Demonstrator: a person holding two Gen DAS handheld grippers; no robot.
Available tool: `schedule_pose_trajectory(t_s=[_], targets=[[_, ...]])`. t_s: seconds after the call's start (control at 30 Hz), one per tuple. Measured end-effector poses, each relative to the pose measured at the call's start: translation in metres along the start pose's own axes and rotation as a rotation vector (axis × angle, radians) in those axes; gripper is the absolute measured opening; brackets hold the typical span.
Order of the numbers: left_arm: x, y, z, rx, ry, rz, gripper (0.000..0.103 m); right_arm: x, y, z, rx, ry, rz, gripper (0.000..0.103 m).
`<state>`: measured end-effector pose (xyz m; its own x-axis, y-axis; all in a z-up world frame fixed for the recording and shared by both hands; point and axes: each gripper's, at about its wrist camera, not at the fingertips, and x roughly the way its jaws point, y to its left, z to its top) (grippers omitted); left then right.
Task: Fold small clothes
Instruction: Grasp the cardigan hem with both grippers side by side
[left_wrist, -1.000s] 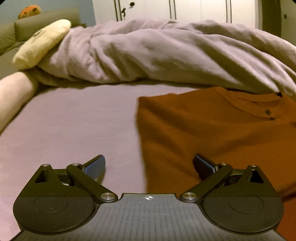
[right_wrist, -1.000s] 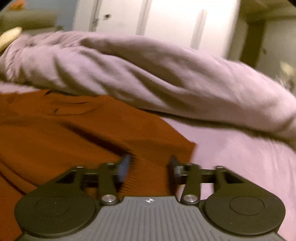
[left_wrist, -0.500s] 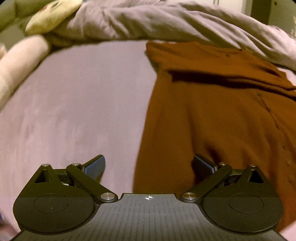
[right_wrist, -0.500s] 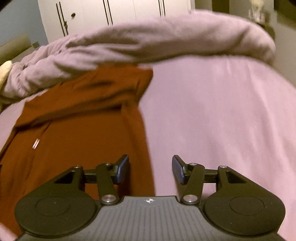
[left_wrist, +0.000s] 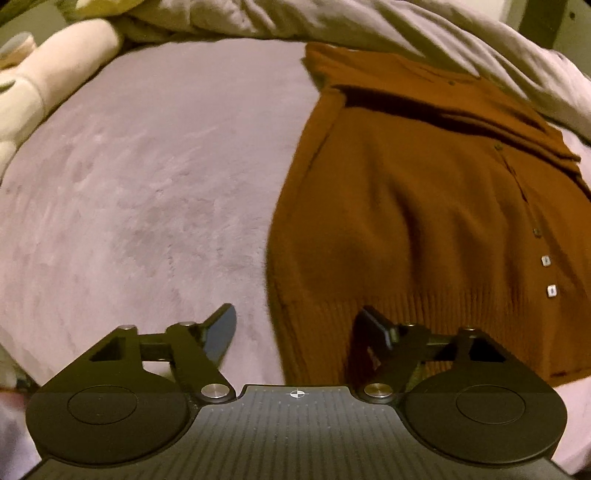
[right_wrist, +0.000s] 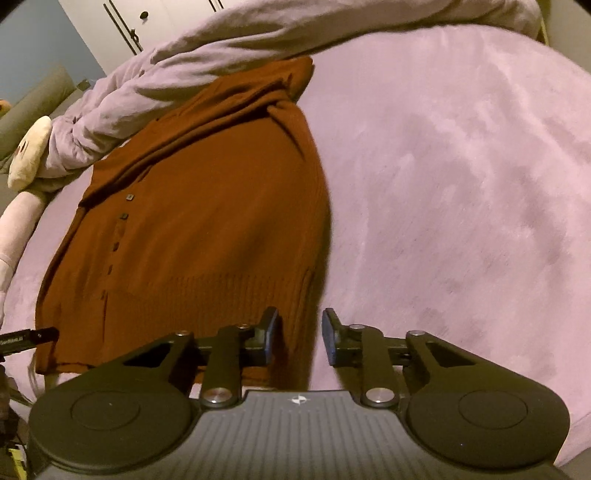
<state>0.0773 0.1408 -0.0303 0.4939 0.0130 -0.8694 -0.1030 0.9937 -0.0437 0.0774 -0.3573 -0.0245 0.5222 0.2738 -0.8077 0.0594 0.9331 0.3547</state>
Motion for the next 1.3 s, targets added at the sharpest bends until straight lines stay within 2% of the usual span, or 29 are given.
schedule_pose_trajectory(t_s=[0.1,0.37,0.43,0.67,0.7,0.77,0.93,1.0,1.07,1.13,1.17,1.2,1.3], targets=[[-0.002,0.003,0.000,-0.005,0.013,-0.003,0.068,0.003,0.001,-0.001,0.001,0.006,0.011,0.015],[-0.007,0.010,-0.004,-0.036,0.071,-0.096,0.067,0.002,-0.001,-0.005,0.024,0.053,0.057,0.016],[-0.005,0.009,-0.005,-0.035,0.074,-0.097,0.065,0.002,-0.002,-0.006,0.026,0.056,0.063,0.016],[-0.006,0.003,-0.004,-0.030,0.091,-0.105,0.040,0.004,-0.004,-0.006,0.044,0.059,0.088,0.015],[-0.006,0.003,-0.003,-0.031,0.094,-0.115,0.028,0.004,-0.004,-0.006,0.043,0.059,0.089,0.014],[-0.005,0.005,-0.002,-0.050,0.107,-0.138,0.017,0.003,-0.004,-0.005,0.047,0.059,0.098,0.010],[0.000,0.007,-0.002,-0.049,0.122,-0.156,0.020,0.005,-0.007,-0.004,0.080,0.069,0.125,0.009],[0.000,0.009,-0.001,-0.054,0.132,-0.185,0.031,0.005,-0.009,-0.004,0.087,0.072,0.131,0.009],[0.001,0.009,0.000,-0.052,0.143,-0.201,0.032,0.006,-0.010,-0.004,0.093,0.076,0.134,0.009],[0.003,0.009,0.002,-0.038,0.154,-0.205,0.030,0.006,-0.011,-0.003,0.095,0.082,0.137,0.009],[0.004,0.009,0.003,-0.034,0.158,-0.206,0.025,0.007,-0.011,-0.003,0.095,0.085,0.138,0.009],[0.005,0.010,0.005,-0.029,0.162,-0.201,0.015,0.007,-0.011,-0.002,0.097,0.088,0.140,0.008],[0.004,0.015,0.010,-0.041,0.167,-0.225,0.009,0.007,-0.013,0.000,0.125,0.097,0.167,0.006]])
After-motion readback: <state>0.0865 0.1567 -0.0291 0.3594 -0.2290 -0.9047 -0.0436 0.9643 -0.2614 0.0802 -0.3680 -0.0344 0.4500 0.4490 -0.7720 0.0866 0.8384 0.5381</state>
